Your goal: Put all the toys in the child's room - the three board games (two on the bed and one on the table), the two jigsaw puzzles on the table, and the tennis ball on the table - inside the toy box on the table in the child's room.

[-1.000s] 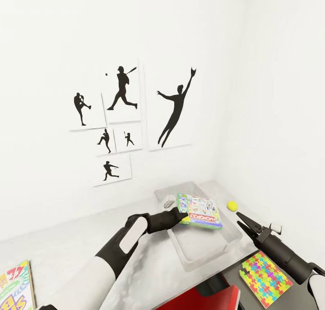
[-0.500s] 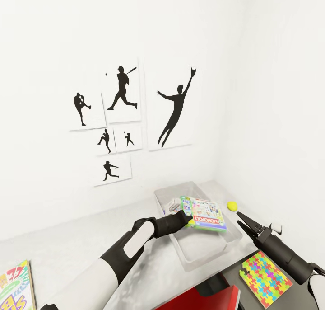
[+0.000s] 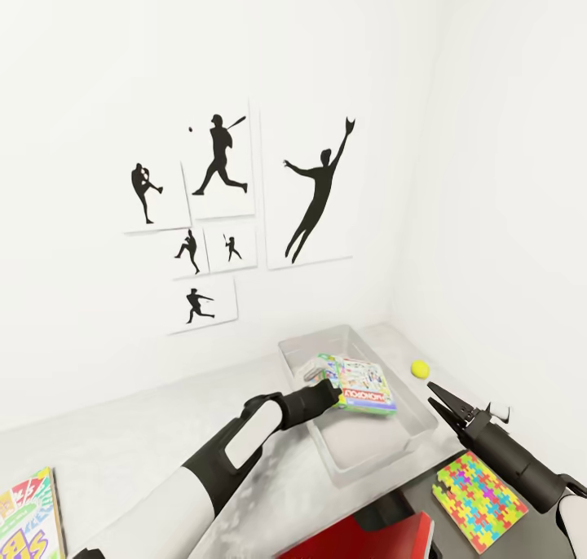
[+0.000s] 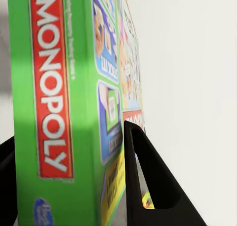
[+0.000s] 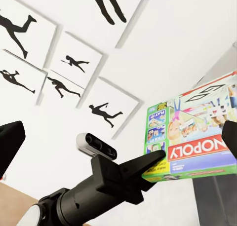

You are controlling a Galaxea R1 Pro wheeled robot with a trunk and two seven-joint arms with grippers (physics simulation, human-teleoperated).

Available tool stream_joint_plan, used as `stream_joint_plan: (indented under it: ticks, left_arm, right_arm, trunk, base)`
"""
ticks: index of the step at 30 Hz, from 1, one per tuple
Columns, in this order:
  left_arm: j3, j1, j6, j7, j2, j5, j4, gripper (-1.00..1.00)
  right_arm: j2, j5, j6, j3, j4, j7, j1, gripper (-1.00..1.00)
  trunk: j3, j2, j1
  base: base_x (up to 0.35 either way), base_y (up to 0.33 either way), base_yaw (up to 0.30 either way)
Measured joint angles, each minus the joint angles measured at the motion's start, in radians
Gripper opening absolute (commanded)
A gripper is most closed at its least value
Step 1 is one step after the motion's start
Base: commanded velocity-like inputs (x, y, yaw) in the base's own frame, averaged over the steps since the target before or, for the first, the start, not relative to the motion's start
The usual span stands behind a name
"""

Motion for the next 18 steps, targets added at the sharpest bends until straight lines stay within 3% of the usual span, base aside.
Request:
stream_joint_plan:
  ticks: [4, 8, 10, 18]
  left_arm:
    - [-0.004, 0.000, -0.001, 0.003, 0.000, 0.030, -0.007, -1.00]
    - [-0.032, 0.000, -0.001, 0.004, 0.000, 0.047, -0.025, -1.00]
    - [-0.054, 0.000, -0.002, 0.004, 0.000, 0.072, -0.041, -1.00]
    - [-0.065, 0.000, -0.011, 0.017, 0.000, 0.111, -0.050, -1.00]
  right_arm:
    - [0.000, 0.000, 0.000, 0.000, 0.000, 0.000, 0.000, 1.00]
    - [0.000, 0.000, 0.000, 0.000, 0.000, 0.000, 0.000, 1.00]
    - [0.000, 0.000, 0.000, 0.000, 0.000, 0.000, 0.000, 1.00]
    - [0.000, 0.000, 0.000, 0.000, 0.000, 0.000, 0.000, 1.00]
  trunk:
    - [-0.006, 0.000, 0.000]
    - [-0.013, 0.000, 0.000]
    - [-0.016, 0.000, 0.000]
    - [-0.029, 0.000, 0.000]
  base:
    - [0.000, 0.000, 0.000]
    - [0.000, 0.000, 0.000]
    - [0.000, 0.000, 0.000]
    - [0.000, 0.000, 0.000]
